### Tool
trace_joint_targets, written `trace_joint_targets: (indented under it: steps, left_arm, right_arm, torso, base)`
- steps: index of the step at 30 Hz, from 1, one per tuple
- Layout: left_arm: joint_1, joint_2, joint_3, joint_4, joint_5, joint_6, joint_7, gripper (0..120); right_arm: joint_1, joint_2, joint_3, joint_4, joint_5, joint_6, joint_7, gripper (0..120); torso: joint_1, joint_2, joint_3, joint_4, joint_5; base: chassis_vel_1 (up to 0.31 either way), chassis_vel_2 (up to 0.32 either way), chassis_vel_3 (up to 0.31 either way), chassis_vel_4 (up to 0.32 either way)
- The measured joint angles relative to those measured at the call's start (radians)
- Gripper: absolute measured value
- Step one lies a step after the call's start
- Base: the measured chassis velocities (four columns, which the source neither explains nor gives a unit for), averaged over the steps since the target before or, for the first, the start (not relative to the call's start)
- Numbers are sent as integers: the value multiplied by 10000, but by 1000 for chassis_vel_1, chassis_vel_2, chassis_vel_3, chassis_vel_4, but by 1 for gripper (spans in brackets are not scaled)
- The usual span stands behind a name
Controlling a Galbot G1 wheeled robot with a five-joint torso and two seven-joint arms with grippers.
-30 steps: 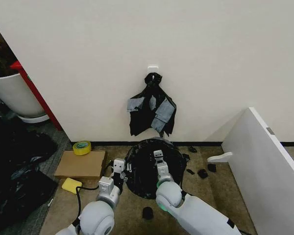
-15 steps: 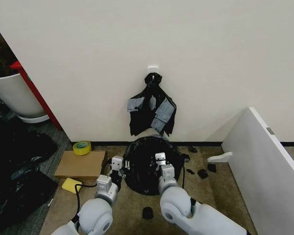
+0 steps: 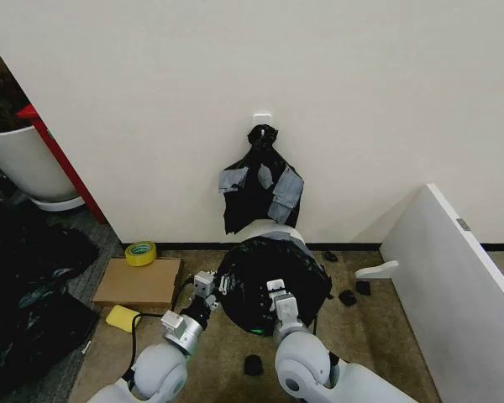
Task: Place the garbage bag over the trash bin.
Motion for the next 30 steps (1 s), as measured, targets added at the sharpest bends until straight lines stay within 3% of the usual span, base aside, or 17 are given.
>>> trace_joint_targets:
  steps: [11, 23, 27, 30]
  left_arm:
    - [220, 34, 21, -495, -31, 56, 61, 0]
    - [148, 34, -92, -377, -9, 72, 93, 0]
    - [100, 30, -186, -314, -9, 67, 107, 0]
    - [70, 54, -221, -237, 45, -45, 198, 0]
  right_arm:
    - [219, 314, 64, -901, -285, 256, -276, 0]
    - [96, -18, 257, -449, -567, 1885, -1434, 0]
    - [-159, -360, 351, 316, -197, 1593, -1196, 0]
    - [-303, -478, 505, 900, 953, 366, -298, 0]
  torso:
    - [0, 0, 0, -1, 0]
    - [1, 0, 0, -1, -1]
    - [0, 0, 0, -2, 0]
    - [0, 0, 0, -3, 0]
  base:
    - [0, 0, 0, 0]
    - [0, 0, 0, 0]
    - [0, 0, 0, 0]
    - [0, 0, 0, 0]
